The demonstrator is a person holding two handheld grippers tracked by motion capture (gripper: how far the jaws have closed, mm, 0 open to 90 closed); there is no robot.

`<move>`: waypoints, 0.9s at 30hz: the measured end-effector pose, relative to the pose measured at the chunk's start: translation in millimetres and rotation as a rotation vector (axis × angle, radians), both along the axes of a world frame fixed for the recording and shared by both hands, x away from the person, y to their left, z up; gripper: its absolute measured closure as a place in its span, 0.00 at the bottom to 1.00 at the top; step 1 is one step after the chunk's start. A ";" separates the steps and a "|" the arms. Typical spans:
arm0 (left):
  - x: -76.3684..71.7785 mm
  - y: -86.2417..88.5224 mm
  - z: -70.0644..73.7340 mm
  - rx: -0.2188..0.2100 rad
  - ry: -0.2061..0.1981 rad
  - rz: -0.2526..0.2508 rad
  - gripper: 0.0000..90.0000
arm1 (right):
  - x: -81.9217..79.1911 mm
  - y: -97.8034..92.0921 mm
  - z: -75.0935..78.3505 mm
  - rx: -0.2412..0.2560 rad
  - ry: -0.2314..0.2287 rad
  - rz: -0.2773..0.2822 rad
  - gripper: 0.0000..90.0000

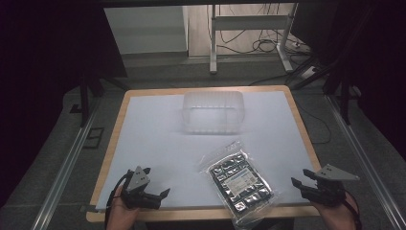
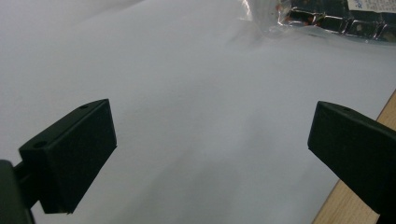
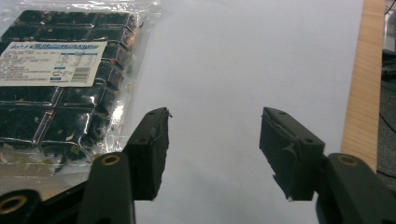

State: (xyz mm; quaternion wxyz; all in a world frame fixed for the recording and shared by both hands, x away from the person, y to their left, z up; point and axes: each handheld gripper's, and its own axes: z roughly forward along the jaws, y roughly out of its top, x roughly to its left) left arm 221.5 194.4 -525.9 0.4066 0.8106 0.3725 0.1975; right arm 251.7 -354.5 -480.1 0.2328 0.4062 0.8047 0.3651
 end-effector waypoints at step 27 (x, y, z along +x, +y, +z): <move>-0.2 -3.4 -1.5 0.026 0.000 -0.015 0.01 | 1.4 25.1 -4.8 -0.085 0.069 0.093 0.95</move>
